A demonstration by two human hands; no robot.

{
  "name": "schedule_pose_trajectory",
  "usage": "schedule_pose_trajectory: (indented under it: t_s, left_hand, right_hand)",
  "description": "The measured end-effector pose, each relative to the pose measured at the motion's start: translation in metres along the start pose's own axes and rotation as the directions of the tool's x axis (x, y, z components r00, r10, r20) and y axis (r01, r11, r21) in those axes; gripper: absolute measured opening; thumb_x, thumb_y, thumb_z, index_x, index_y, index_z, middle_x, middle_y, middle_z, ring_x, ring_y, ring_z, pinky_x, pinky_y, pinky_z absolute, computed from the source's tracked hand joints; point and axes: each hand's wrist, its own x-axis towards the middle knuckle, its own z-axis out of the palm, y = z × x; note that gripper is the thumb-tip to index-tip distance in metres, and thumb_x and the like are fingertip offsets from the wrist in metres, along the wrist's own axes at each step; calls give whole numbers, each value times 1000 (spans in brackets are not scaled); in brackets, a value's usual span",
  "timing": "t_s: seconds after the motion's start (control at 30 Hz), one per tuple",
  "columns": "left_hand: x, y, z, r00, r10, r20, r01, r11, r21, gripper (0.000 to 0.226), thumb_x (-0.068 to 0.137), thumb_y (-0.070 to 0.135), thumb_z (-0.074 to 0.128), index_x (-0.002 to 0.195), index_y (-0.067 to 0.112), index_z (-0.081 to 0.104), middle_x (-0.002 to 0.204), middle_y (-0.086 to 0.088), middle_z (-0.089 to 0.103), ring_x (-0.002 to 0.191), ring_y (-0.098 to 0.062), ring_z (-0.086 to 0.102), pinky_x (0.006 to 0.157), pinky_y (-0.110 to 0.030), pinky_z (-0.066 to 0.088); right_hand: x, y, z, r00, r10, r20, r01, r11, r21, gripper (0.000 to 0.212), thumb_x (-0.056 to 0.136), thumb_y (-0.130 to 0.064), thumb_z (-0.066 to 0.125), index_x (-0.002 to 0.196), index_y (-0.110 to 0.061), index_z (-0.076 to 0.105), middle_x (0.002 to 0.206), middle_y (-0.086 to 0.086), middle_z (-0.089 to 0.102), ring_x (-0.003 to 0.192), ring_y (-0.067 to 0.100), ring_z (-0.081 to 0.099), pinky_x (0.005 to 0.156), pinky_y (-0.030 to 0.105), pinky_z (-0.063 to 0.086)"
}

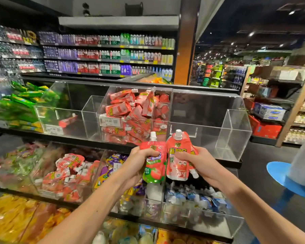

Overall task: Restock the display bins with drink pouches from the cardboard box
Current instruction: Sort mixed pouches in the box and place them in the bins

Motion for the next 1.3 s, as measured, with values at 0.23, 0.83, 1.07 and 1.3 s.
schedule_pose_trajectory:
  t_s: [0.23,0.83,1.07,1.3]
  left_hand:
    - [31,26,-53,970,171,170,-202,962,186,34,54,34,87,77,20,67,75,-2,70,69,-18,64,65,-27,52]
    - [52,131,-231,934,352,-59,-316,891,325,13,76,1,80,71,13,76,72,-1,74,62,-8,67,58,-18,50]
    - [54,175,-286,875,413,-254,-304,876,375,8,73,8,84,75,10,77,77,-5,76,67,-15,71,64,-26,57]
    - [85,218,-339,881,416,-225,-305,863,402,8,76,10,83,78,9,76,76,-3,76,64,-12,71,57,-21,54]
  right_hand:
    - [38,-3,62,997,-69,-29,70,997,28,25,83,-9,74,107,-4,73,105,16,75,96,28,72,87,39,57]
    - [164,-63,246,967,-204,154,212,977,-36,15,88,-14,73,100,-5,73,90,8,77,73,11,71,68,22,55]
    - [207,-87,311,969,-133,206,138,990,-11,49,73,-40,84,107,-6,73,98,10,77,94,27,74,91,42,57]
    - [246,-114,358,982,-98,159,100,995,-4,35,81,-13,79,109,3,69,93,14,77,76,20,74,65,27,59]
